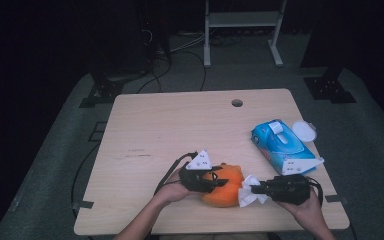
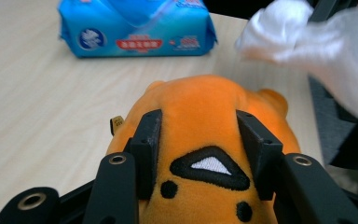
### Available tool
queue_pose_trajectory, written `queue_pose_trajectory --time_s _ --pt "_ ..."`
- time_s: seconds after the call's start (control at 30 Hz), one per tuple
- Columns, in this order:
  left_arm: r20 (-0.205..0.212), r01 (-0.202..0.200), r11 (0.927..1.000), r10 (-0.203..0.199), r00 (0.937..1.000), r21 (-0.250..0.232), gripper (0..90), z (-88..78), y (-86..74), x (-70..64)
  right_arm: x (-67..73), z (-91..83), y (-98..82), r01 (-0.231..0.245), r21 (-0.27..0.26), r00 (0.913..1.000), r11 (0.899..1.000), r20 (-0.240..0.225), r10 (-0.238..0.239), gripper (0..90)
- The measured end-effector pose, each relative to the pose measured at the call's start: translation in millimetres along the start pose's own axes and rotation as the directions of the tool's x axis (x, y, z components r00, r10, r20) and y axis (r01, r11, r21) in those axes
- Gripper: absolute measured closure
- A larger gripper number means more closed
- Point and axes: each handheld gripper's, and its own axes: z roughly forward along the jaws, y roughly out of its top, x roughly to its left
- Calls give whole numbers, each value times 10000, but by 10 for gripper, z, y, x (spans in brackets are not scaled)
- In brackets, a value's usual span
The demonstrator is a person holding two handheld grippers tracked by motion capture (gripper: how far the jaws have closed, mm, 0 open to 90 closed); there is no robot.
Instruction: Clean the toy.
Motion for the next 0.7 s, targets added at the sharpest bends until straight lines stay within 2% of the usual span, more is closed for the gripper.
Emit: queue_pose_trajectory --time_s 0.07,0.17,0.2,0.27,0.3,0.37,0.47,0.53,0.57,0.6,0.7 --pt "-225 25 9999 -27 9997 -107 564 -52 28 47 -27 -74 -15 -33 -35 9996 10000 281 34 817" --pt "-738 -112 9998 100 9972 -149 563 -129 79 124 -93 -146 -64 -64 304 9966 9995 827 39 816" --pt "-738 -112 9998 100 9972 -149 563 -129 79 124 -93 -146 -64 -64 304 9966 9995 827 39 816" --pt "-1163 -48 9998 23 9932 -212 562 -195 109 227 -235 -178 -181 -363 878 9891 9955 1456 232 814" --pt "-1163 -48 9998 23 9932 -212 562 -195 109 227 -279 -181 -223 -473 1035 9866 9935 1606 303 814" --pt "-1601 -48 9999 26 9871 -137 560 -256 115 343 -344 -184 -290 -597 1293 9815 9898 1881 346 814" --pt "-2171 -212 9998 203 9759 -18 555 -296 109 434 -431 -161 -378 -767 1658 9716 9832 2338 364 809" --pt "-2376 -151 9999 151 9712 20 554 -310 85 488 -481 -148 -416 -842 1751 9679 9809 2484 388 798" --pt "-2376 -151 9999 151 9712 20 553 -310 85 488 -481 -148 -416 -842 1751 9679 9809 2484 388 798" --pt "-2499 -2 10000 -3 9683 -21 553 -299 37 541 -509 -149 -446 -866 1709 9614 9815 2726 374 760" --pt "-2632 273 9996 -237 9645 99 551 -253 -54 609 -545 -178 -473 -940 1322 9582 9868 2812 536 701"
